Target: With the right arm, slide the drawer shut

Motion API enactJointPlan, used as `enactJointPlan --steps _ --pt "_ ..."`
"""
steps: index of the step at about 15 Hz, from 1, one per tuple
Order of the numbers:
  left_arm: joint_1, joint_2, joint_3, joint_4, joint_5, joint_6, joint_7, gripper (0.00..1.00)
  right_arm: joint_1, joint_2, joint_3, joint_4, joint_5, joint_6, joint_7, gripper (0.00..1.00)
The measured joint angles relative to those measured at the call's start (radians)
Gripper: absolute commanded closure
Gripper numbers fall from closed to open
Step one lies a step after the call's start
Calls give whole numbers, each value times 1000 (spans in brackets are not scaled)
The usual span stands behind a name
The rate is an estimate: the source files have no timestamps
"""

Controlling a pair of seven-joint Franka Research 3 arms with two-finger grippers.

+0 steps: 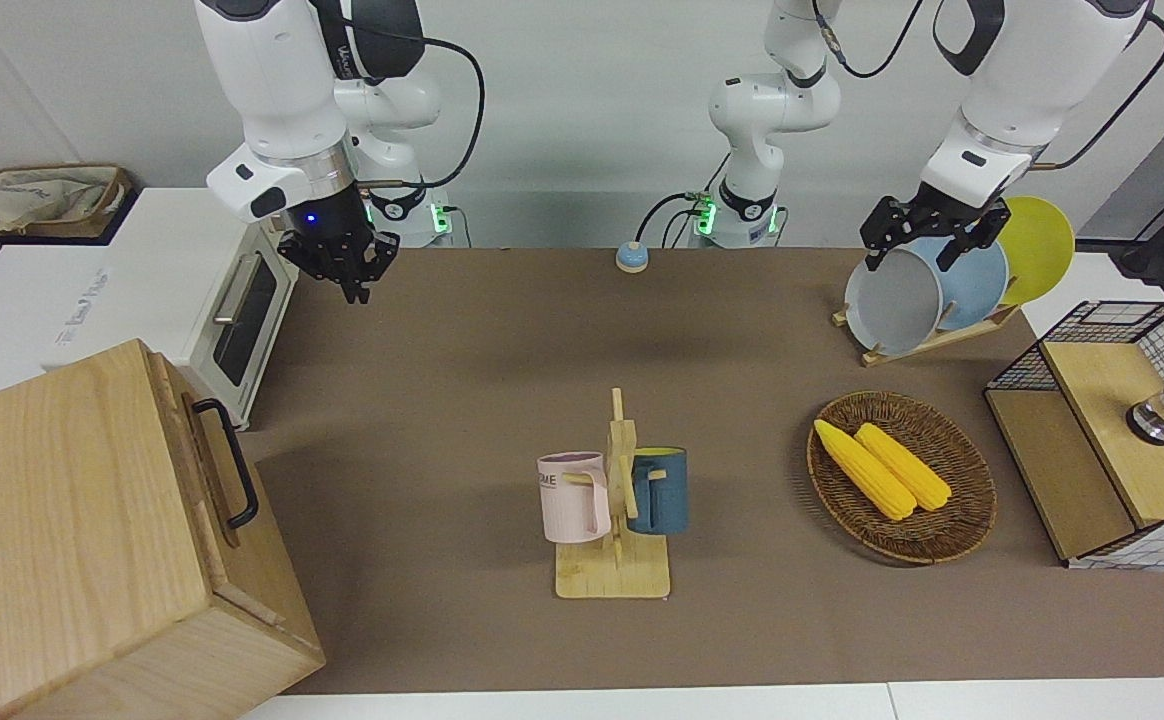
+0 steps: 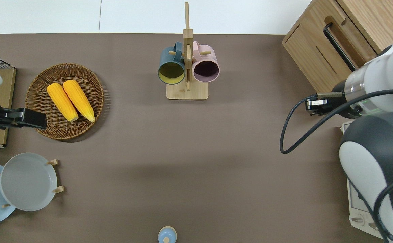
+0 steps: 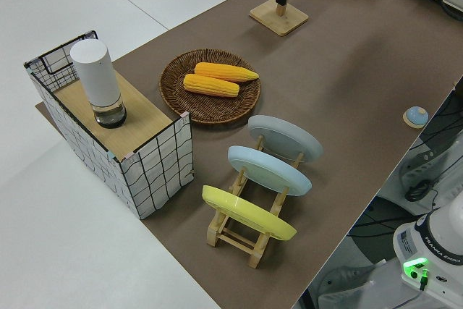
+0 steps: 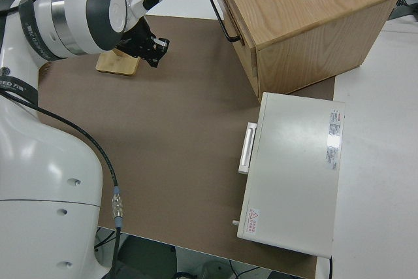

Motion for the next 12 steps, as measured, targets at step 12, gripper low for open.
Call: enactJointPlan --steps 12 --pt "0 0 0 0 0 0 0 7 -7 3 -4 8 1 0 -28 19"
